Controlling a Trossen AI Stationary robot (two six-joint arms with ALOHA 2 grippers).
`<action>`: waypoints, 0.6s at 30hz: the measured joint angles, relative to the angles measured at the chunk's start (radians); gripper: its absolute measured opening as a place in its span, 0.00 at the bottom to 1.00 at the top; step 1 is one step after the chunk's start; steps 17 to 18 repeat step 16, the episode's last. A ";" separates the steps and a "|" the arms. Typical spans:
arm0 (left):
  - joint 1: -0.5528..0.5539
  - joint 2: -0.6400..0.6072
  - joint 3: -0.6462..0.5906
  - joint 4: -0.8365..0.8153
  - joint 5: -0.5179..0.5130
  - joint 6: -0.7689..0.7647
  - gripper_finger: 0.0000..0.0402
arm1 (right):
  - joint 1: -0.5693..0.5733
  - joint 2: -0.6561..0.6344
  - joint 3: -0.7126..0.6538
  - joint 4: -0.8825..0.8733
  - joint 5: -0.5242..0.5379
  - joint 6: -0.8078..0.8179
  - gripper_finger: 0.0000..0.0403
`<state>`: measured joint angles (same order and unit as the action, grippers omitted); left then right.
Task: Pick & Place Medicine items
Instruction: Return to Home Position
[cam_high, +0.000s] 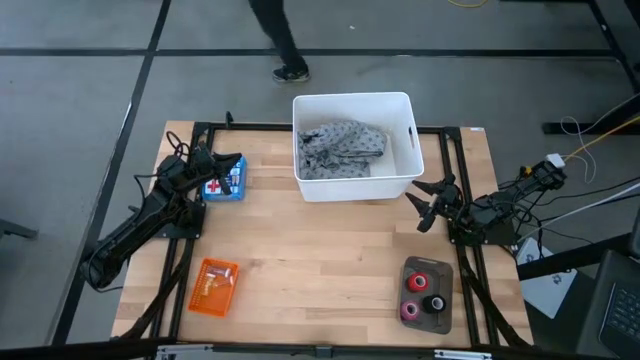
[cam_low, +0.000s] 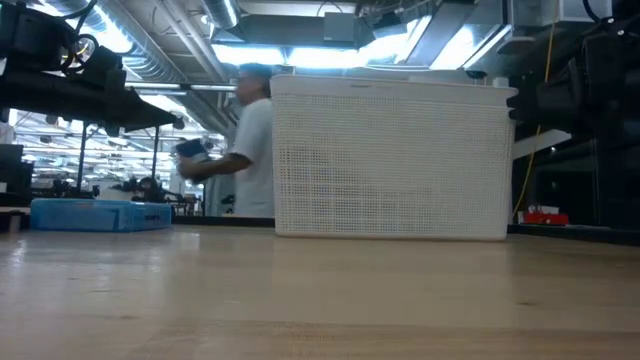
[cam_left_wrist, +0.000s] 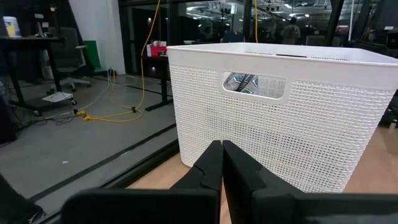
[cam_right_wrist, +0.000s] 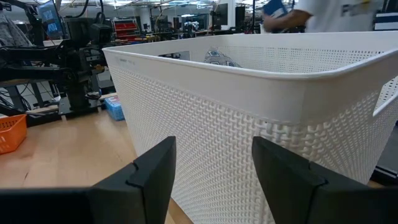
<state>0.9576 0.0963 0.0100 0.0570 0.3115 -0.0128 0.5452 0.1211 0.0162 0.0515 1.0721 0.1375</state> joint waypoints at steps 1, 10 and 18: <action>0.000 0.000 0.000 0.000 0.000 0.000 0.01 | 0.000 0.000 0.000 0.000 0.000 0.000 0.53; 0.000 0.000 0.000 0.000 0.000 0.000 0.03 | 0.000 0.000 0.000 0.000 0.000 0.000 0.53; 0.000 0.000 0.000 0.000 0.000 0.000 0.03 | 0.000 0.000 0.000 0.000 0.000 0.000 0.53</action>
